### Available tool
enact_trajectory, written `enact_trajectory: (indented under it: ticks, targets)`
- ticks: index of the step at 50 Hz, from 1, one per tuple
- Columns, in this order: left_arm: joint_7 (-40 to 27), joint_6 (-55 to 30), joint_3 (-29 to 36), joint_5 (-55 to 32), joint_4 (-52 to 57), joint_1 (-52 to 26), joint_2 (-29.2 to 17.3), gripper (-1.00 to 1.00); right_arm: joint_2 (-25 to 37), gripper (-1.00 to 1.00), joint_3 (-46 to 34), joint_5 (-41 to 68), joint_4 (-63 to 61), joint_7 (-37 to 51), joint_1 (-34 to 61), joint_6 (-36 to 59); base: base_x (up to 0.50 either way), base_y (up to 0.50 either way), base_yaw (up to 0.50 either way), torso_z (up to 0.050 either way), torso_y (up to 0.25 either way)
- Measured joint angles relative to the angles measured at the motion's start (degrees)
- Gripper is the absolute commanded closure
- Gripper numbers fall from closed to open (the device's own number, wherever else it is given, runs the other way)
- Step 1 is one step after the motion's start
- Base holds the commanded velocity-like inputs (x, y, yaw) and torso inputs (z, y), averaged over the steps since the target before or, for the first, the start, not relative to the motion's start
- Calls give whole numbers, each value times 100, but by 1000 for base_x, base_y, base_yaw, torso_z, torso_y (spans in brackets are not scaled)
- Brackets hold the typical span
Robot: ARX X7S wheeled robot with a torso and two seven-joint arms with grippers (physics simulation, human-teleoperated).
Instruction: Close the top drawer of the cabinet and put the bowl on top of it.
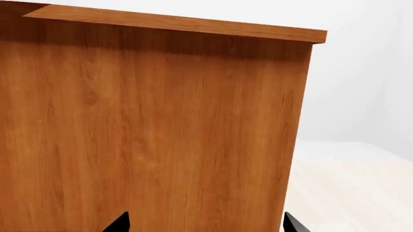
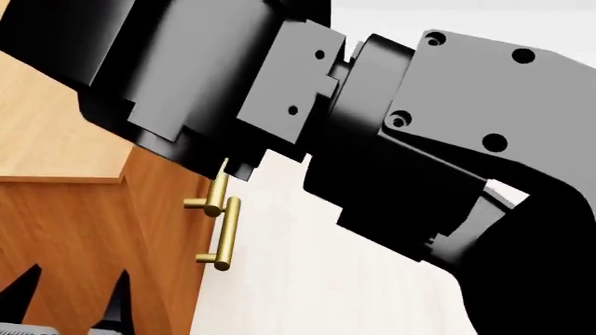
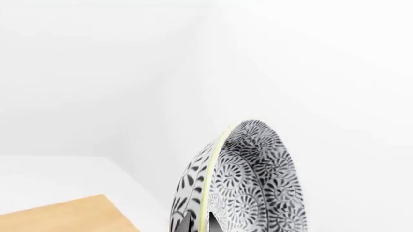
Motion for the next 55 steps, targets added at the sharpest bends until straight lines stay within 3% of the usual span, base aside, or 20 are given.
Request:
enact_trajectory:
  ticks: [18,55]
  targets:
    - [-43,129,-89,13,-314,-45,46,-100,-260,100,-563,-42,-32,-335,-358,-640,0,0,0,0,0]
    - [195,638,-172,-62,-838,9,106,-100,-304,100,-641,-831,-426,-562,-1572,-589,0,0,0,0,0]
